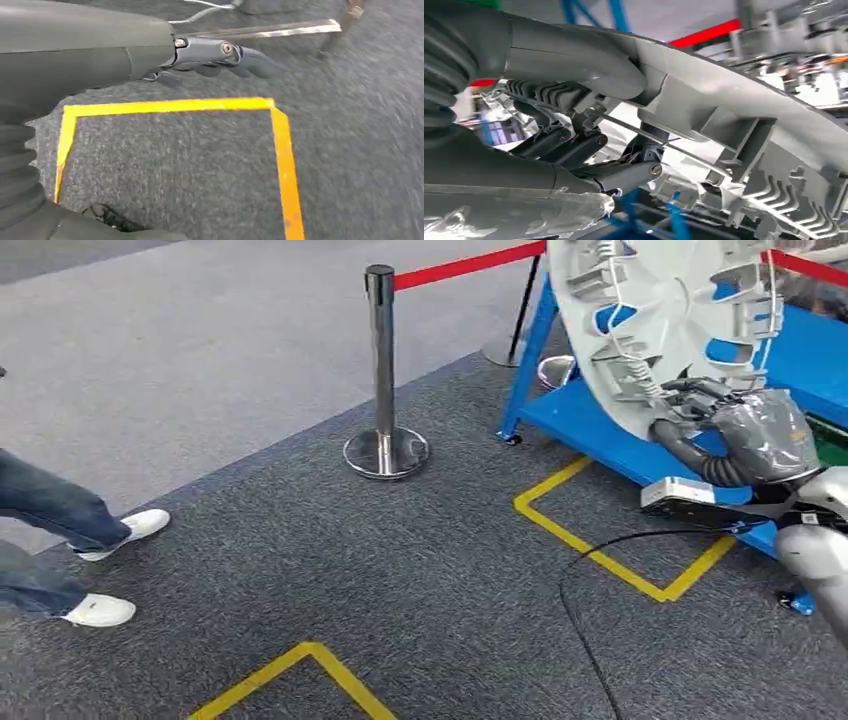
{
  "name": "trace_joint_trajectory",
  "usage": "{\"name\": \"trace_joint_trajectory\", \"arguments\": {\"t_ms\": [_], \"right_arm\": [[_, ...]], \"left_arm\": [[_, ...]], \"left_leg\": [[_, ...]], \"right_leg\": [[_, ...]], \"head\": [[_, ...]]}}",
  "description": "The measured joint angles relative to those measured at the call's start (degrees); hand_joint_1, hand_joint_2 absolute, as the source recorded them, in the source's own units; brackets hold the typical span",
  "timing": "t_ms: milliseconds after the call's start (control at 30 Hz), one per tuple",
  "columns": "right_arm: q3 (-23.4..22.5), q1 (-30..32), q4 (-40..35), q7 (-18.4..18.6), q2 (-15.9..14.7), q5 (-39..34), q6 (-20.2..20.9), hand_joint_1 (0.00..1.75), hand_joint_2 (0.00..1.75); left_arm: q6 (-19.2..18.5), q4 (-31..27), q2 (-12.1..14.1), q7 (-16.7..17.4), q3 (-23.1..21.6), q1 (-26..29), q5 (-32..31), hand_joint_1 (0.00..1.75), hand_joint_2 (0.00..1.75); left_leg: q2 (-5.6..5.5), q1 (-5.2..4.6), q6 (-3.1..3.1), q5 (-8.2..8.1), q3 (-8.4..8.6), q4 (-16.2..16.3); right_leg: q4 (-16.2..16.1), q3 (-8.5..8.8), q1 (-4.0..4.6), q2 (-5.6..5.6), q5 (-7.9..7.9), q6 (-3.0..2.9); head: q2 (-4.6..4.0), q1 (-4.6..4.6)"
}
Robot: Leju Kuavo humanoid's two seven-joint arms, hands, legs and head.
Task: Take the parts from the cabinet and place them on the table.
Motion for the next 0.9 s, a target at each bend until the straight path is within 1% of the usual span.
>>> {"name": "trace_joint_trajectory", "arguments": {"t_ms": [33, 67, 100, 133, 167, 200, 233, 267, 300, 333, 367, 400, 433, 467, 500, 533, 567, 600, 633, 667, 700, 733, 767, 800, 833, 867, 900], "right_arm": [[0.48, -0.60, 0.52, 0.00, 0.00, -0.04, -0.04, 1.75, 1.75], [0.96, -0.96, 1.00, -0.04, 0.00, -0.13, -0.13, 1.75, 1.75], [1.39, -1.03, 1.44, -0.30, 0.02, -0.20, -0.33, 1.75, 1.75], [1.86, -1.01, 1.84, -0.50, 0.13, -0.24, -0.61, 1.75, 1.75], [2.21, -1.01, 2.12, -0.66, 0.22, -0.26, -0.85, 1.75, 1.75], [2.56, -1.02, 2.43, -0.81, 0.33, -0.28, -1.03, 1.75, 1.75], [2.91, -1.01, 2.64, -0.87, 0.37, -0.28, -1.18, 1.75, 1.75], [3.30, -0.99, 2.88, -0.94, 0.39, -0.28, -1.42, 1.75, 1.75], [3.69, -0.92, 3.19, -1.03, 0.48, -0.26, -1.88, 1.75, 1.75], [4.00, -0.86, 3.32, -1.14, 0.55, -0.28, -2.41, 1.75, 1.75], [4.33, -0.63, 3.45, -1.46, 0.68, -0.50, -2.58, 1.75, 1.75], [4.57, -0.48, 3.50, -1.75, 0.77, -1.07, -2.60, 1.75, 1.75], [4.81, -0.41, 3.65, -2.03, 0.94, -1.90, -2.58, 1.75, 1.75], [5.07, -0.45, 3.85, -2.12, 1.20, -2.49, -2.54, 1.75, 1.75], [5.22, -0.50, 4.04, -2.27, 1.40, -2.73, -2.51, 1.75, 1.75], [5.22, -0.61, 4.28, -2.56, 1.46, -2.95, -2.49, 1.75, 1.75], [5.24, -0.78, 4.54, -2.75, 1.57, -3.15, -2.47, 1.75, 1.75], [5.29, -1.00, 4.74, -2.93, 1.66, -3.26, -2.45, 1.75, 1.75], [5.40, -1.14, 4.94, -2.97, 1.84, -3.34, -2.45, 1.75, 1.75], [5.59, -1.19, 5.16, -3.02, 1.99, -3.37, -2.45, 1.75, 1.75], [5.68, -1.20, 5.31, -3.04, 2.08, -3.37, -2.43, 1.75, 1.75], [5.68, -1.26, 5.46, -3.04, 2.21, -3.37, -2.45, 1.75, 1.75], [5.68, -1.39, 5.57, -3.04, 2.32, -3.39, -2.43, 1.75, 1.75], [5.68, -1.50, 5.62, -3.04, 2.38, -3.39, -2.45, 1.75, 1.75], [5.64, -1.66, 5.62, -3.12, 2.43, -3.43, -2.45, 1.75, 1.75], [5.66, -1.82, 5.68, -3.23, 2.49, -3.43, -2.43, 1.75, 1.75], [5.81, -2.09, 5.68, -3.47, 2.62, -3.43, -2.38, 1.75, 1.75]], "left_arm": [[0.11, 0.00, 0.15, 0.00, 0.09, -0.04, 0.09, 0.00, 1.75], [0.22, 0.00, 0.20, 0.00, 0.15, -0.12, 0.17, 0.00, 1.75], [0.26, 0.00, 0.20, 0.00, 0.24, -0.10, 0.26, 0.00, 1.75], [0.28, 0.00, 0.17, 0.00, 0.31, 0.00, 0.31, 0.00, 1.75], [0.31, 0.00, 0.20, 0.00, 0.33, 0.11, 0.35, 0.00, 1.75], [0.37, 0.00, 0.24, 0.00, 0.37, 0.19, 0.37, 0.00, 1.75], [0.50, 0.00, 0.31, 0.00, 0.39, 0.21, 0.37, 0.00, 1.75], [0.66, 0.00, 0.39, 0.00, 0.44, 0.21, 0.37, 0.00, 1.75], [0.76, -0.02, 0.68, 0.00, 0.48, 0.22, 0.35, 0.00, 1.75], [0.90, -0.02, 0.85, 0.02, 0.52, 0.19, 0.15, 0.00, 1.75], [0.94, -0.02, 1.07, 0.19, 0.52, 0.31, 0.00, 0.00, 1.75], [0.92, -0.02, 1.09, 0.33, 0.52, 0.58, -0.11, 0.00, 1.75], [0.89, -0.02, 1.20, 0.46, 0.57, 0.87, -0.09, 0.00, 1.75], [0.83, 0.00, 1.36, 0.55, 0.68, 1.00, -0.07, 0.00, 1.75], [0.76, 0.00, 1.24, 0.57, 0.72, 1.03, -0.04, 0.00, 1.75], [0.65, 0.00, 1.38, 0.44, 0.76, 0.83, 0.13, 0.00, 1.75], [0.52, -0.02, 1.53, 0.24, 0.79, 0.58, 0.20, 0.00, 1.75], [0.41, -0.02, 1.55, 0.15, 0.81, 0.47, 0.24, 0.00, 1.75], [0.33, -0.02, 1.60, 0.07, 0.83, 0.45, 0.26, 0.00, 1.75], [0.28, 0.00, 1.62, 0.00, 0.85, 0.49, 0.26, 0.00, 1.75], [0.28, -0.02, 1.62, 0.00, 0.87, 0.52, 0.26, 0.00, 1.75], [0.26, -0.02, 1.70, 0.00, 0.92, 0.53, 0.31, 0.00, 1.75], [0.26, -0.02, 1.79, -0.02, 0.92, 0.51, 0.31, 0.00, 1.75], [0.26, -0.02, 1.90, -0.07, 0.92, 0.47, 0.33, 0.00, 1.75], [0.17, -0.02, 2.01, -0.20, 0.92, 0.31, 0.37, 0.00, 1.75], [0.11, -0.02, 2.10, -0.35, 0.94, 0.17, 0.57, 0.00, 1.75], [0.09, -0.02, 2.23, -0.70, 0.92, 0.20, 0.61, 0.00, 1.75]], "left_leg": [[-0.61, 0.04, 0.26, 0.11, -0.10, 0.00], [-1.44, 0.04, 0.33, 0.14, -0.17, 0.00], [-2.26, 0.02, 0.35, 0.13, -0.19, 0.01], [-3.16, 0.02, 0.34, 0.14, -0.18, 0.04], [-3.96, 0.03, 0.30, 0.17, -0.17, 0.09], [-4.81, 0.14, 0.21, 0.21, -0.17, 0.14], [-5.69, 0.29, 0.09, 0.25, -0.14, 0.24], [-6.54, 0.44, -0.22, 0.22, -0.17, 0.41], [-7.25, 0.34, -0.76, 0.30, -0.44, 0.44], [-8.01, 0.36, -1.11, 0.48, -1.14, 0.99], [-8.57, 0.50, -1.56, 0.93, -1.48, 0.75], [-9.17, 0.63, -1.86, 1.13, -1.64, 0.59], [-9.78, 0.69, -2.14, 1.28, -1.74, 0.54], [-9.17, 0.75, -2.31, 0.92, -1.89, 0.71], [-5.24, 0.04, -2.51, -0.43, -2.68, 2.44], [-3.31, -0.07, -2.65, -2.44, -4.41, 5.89], [-2.17, -0.08, -2.65, -4.68, -6.64, 10.61], [-1.56, -0.09, -2.57, -6.52, -8.90, 15.40], [-1.39, -0.09, -2.43, -7.35, -10.54, 18.79], [-1.39, -0.13, -2.20, -6.66, -10.62, 18.92], [-1.36, -0.22, -1.95, -4.92, -9.45, 16.63], [-1.09, -0.44, -1.59, -2.45, -7.09, 12.13], [0.29, -0.88, -1.14, -0.01, -4.06, 6.61], [3.30, -1.51, -0.69, 0.92, -1.90, 2.49], [4.63, -2.25, -0.45, 0.34, -1.32, 0.92], [3.79, -2.22, -0.04, 0.32, -1.64, 0.84], [3.08, -2.27, 0.08, 0.32, -1.81, 0.79]], "right_leg": [[4.32, -1.90, -0.10, 2.19, -2.24, -0.02], [9.56, -4.26, -0.10, 3.14, -4.37, 0.00], [14.11, -6.48, -0.09, 3.51, -6.07, 0.04], [16.38, -7.75, -0.08, 3.60, -6.38, 0.01], [15.66, -7.59, -0.11, 3.60, -5.21, -0.01], [12.60, -6.35, -0.21, 3.66, -2.98, -0.04], [7.41, -3.99, -0.40, 4.06, -0.07, -0.03], [1.84, -1.39, -0.80, 5.60, 2.59, 0.23], [-0.30, -0.09, -1.24, 8.71, 1.76, 0.55], [-1.65, 0.53, -1.31, 8.74, 1.56, 0.35], [-1.05, 0.24, -1.07, 8.18, 1.67, 0.18], [-0.76, 0.13, -0.87, 7.65, 1.57, -0.02], [-0.70, 0.13, -0.79, 6.97, 1.61, -0.34], [-1.08, 0.34, -1.15, 6.12, 1.90, -0.90], [-1.16, 0.35, -0.92, 5.47, 1.96, -1.31], [-1.16, 0.27, -0.67, 4.79, 2.01, -1.60], [-1.16, 0.26, -0.44, 3.94, 1.97, -1.79], [-1.16, 0.26, -0.22, 3.15, 1.96, -1.94], [-1.16, 0.27, -0.04, 2.32, 1.91, -2.06], [-1.16, 0.30, 0.11, 1.51, 1.85, -2.16], [-1.16, 0.33, 0.25, 0.79, 1.81, -2.22], [-1.16, 0.41, 0.33, 0.02, 1.72, -2.31], [-1.16, 0.59, 0.38, -0.67, 1.60, -2.27], [-1.18, 0.70, 0.45, -1.24, 1.47, -2.15], [-0.84, 0.41, 1.02, -1.85, 1.24, -1.79], [-0.94, 0.28, 1.06, -2.49, 1.26, -1.74], [-1.11, 0.40, 1.10, -3.28, 1.19, -1.64]], "head": [[0.00, 0.18], [0.00, 0.24], [0.00, 0.26], [0.00, 0.28], [0.00, 0.24], [0.00, 0.26], [0.00, 0.26], [0.00, 0.24], [0.00, 0.26], [0.00, 0.20], [0.00, 0.13], [0.00, 0.20], [0.00, 0.11], [0.00, 0.18], [-0.02, -0.22], [-0.02, -0.33], [0.00, -0.28], [-0.02, -0.31], [0.00, -0.31], [-0.02, -0.31], [0.00, -0.31], [-0.02, -0.26], [0.00, -0.31], [-0.02, -0.31], [-0.02, -0.35], [0.00, -0.20], [0.00, -0.17]]}}
